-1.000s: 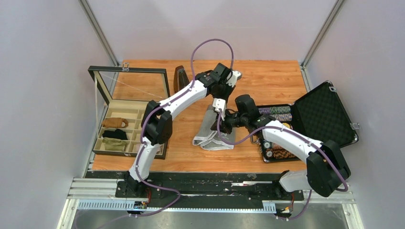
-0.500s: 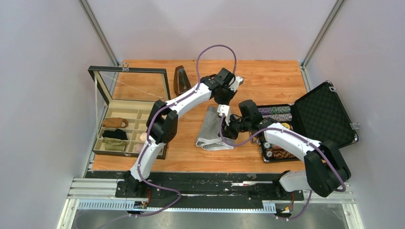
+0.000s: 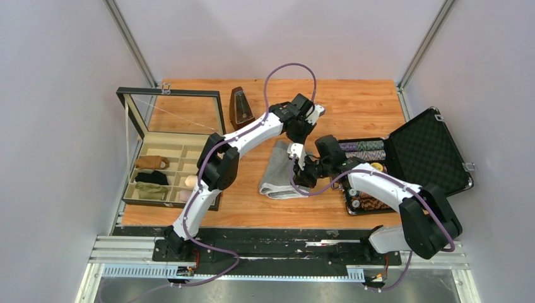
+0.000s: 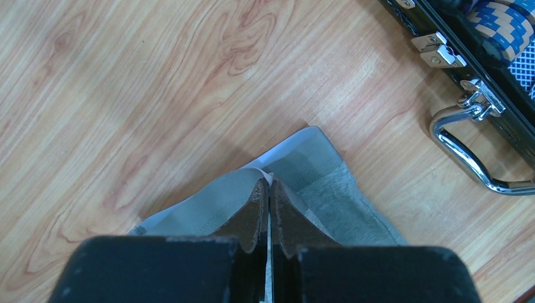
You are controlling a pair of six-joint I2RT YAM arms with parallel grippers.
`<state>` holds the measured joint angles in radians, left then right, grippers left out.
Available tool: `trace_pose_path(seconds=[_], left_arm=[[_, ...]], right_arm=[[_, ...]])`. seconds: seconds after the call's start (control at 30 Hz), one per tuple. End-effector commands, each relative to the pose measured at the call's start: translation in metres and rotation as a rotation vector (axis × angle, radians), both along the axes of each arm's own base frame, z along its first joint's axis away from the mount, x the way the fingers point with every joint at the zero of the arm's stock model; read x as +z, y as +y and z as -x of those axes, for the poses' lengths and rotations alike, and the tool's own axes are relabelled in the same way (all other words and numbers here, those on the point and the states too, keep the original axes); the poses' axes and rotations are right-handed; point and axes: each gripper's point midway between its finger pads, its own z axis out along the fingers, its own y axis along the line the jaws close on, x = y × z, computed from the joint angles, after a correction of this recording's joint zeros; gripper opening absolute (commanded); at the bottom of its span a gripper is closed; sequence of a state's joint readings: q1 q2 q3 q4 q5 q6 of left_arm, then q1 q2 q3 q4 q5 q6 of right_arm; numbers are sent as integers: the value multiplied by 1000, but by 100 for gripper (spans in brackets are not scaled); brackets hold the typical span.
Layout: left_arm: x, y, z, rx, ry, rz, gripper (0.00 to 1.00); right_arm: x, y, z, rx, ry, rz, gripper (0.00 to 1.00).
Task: Roll the underwear
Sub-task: Fold the underwear at the center of the board.
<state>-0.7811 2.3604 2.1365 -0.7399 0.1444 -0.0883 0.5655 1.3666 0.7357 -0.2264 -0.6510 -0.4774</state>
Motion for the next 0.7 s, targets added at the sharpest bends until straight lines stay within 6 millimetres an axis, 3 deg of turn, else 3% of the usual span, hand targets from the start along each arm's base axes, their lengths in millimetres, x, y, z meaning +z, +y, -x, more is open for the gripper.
trace_pose_path(seconds=[0.0,0.37,0.67], left_arm=[[19,-18,-4,-22,-55,51,0],[12,-16,-12,8,-92,11,0],[24,-14,-19,24,-132,10,0]], right_arm=[[-5,-5,6,15,-2,10,0],[-16,-11,6,0,6,43,0],[-14,-7,3,4,44,57,0]])
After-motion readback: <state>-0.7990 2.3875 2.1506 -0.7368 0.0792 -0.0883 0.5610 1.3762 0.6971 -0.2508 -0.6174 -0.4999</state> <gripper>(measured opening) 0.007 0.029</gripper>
